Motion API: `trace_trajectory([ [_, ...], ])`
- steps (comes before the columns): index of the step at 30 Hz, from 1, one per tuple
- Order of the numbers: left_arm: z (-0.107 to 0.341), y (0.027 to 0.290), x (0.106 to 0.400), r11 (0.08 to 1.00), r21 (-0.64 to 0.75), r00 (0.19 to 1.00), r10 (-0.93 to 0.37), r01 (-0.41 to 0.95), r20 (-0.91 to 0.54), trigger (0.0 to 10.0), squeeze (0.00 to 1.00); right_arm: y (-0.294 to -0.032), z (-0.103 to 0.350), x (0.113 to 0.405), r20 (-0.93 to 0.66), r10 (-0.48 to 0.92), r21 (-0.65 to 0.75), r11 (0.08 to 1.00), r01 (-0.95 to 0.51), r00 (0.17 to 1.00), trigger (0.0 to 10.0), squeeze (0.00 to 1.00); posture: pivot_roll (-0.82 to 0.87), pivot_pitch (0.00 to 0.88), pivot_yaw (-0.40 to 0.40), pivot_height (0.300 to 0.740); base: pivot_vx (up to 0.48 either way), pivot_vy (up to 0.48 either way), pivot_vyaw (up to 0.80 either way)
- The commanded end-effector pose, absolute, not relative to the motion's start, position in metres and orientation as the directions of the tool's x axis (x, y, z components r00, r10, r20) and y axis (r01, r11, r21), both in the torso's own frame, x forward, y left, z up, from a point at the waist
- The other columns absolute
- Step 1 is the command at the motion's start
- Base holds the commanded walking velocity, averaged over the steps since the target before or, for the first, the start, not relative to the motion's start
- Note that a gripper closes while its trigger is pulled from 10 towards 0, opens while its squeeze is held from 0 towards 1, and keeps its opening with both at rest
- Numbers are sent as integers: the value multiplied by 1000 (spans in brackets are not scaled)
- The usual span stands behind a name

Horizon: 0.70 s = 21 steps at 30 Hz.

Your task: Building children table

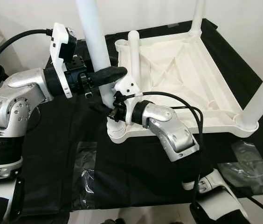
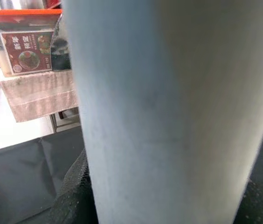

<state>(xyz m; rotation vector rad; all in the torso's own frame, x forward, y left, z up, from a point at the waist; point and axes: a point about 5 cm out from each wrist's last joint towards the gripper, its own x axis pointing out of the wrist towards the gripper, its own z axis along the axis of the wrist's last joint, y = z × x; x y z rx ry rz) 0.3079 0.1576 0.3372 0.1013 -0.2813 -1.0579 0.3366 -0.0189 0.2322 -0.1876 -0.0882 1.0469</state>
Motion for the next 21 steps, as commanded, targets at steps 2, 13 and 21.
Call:
trace_trajectory([
  [2, 359, 169, 298, 539, 266, 469, -836, 799, 285, 0, 0, -29, 207, 341, -83, 855, -121, 501, -857, 512, 10000, 0, 8, 159, 90, 740, 0, 0, 0],
  [13, 361, 165, 296, 541, 267, 467, -834, 798, 295, 0, 0, -52, 229, 357, -14, 879, -160, 468, -869, 476, 10000, 1000, 8, 155, 89, 740, 0, 0, 0],
  [21, 361, 163, 294, 530, 269, 462, -842, 804, 278, 0, 0, -62, 248, 356, 39, 937, -243, 346, -906, 347, 10000, 961, 16, 157, 91, 740, 0, 0, 0],
])
